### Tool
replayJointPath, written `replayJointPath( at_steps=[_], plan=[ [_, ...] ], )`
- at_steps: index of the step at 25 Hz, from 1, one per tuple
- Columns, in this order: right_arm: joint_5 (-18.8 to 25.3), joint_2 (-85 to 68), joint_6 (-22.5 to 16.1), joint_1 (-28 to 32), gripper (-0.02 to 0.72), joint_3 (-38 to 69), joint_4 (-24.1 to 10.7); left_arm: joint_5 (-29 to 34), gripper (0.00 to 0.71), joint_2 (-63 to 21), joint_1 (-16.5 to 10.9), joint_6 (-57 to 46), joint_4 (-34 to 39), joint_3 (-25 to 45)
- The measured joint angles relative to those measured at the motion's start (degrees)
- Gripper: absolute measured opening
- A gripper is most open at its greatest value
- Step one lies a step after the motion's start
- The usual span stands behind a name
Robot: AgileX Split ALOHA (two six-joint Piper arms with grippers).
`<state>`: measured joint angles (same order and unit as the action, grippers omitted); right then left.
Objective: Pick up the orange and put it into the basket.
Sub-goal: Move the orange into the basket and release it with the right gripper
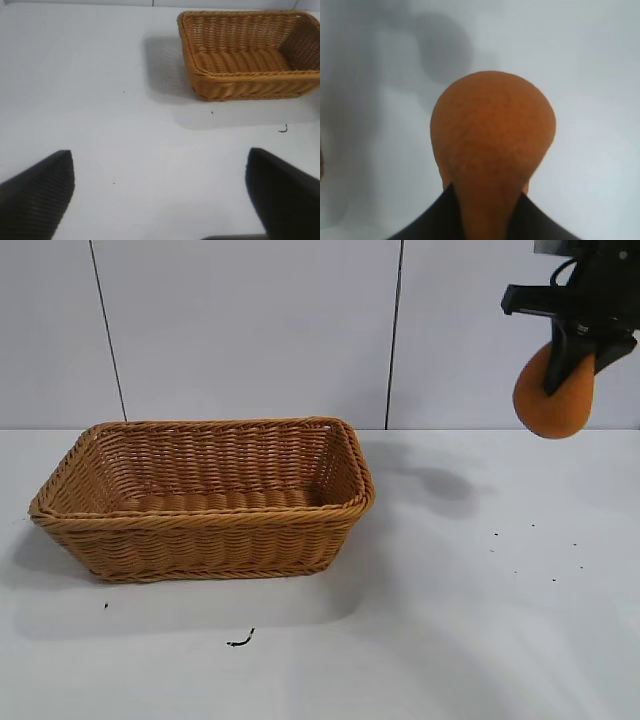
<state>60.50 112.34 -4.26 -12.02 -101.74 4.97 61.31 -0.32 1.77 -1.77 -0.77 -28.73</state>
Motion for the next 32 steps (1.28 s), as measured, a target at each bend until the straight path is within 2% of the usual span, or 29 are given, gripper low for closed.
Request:
replayJointPath(
  at_steps=[7, 8, 11, 15, 20, 30, 32],
  plan=[
    [-5.67, 0.05, -2.78, -10.99, 0.052, -0.36, 0.05, 0.0, 0.666, 0.0, 0.0, 0.0, 0.0, 0.0],
    [-5.67, 0.05, -2.78, -10.99, 0.052, -0.36, 0.05, 0.0, 0.666, 0.0, 0.0, 0.0, 0.0, 0.0],
    [-11.4, 1.1, -4.5, -17.06, 0.052, -0.36, 0.23, 0.0, 0.666, 0.0, 0.0, 0.0, 0.0, 0.0],
    [-15.4, 4.49, -5.65, -20.92, 0.052, -0.36, 0.4, 0.0, 0.666, 0.0, 0.0, 0.0, 0.0, 0.0],
    [-19.1, 11.29, -5.76, -23.25, 0.052, -0.36, 1.34, 0.0, 0.666, 0.0, 0.0, 0.0, 0.0, 0.0],
    [-23.73, 18.31, -5.89, -23.37, 0.053, -0.36, 1.7, 0.0, 0.666, 0.0, 0.0, 0.0, 0.0, 0.0],
    [-23.73, 18.31, -5.89, -23.37, 0.12, -0.36, 1.7, 0.0, 0.666, 0.0, 0.0, 0.0, 0.0, 0.0]
  ],
)
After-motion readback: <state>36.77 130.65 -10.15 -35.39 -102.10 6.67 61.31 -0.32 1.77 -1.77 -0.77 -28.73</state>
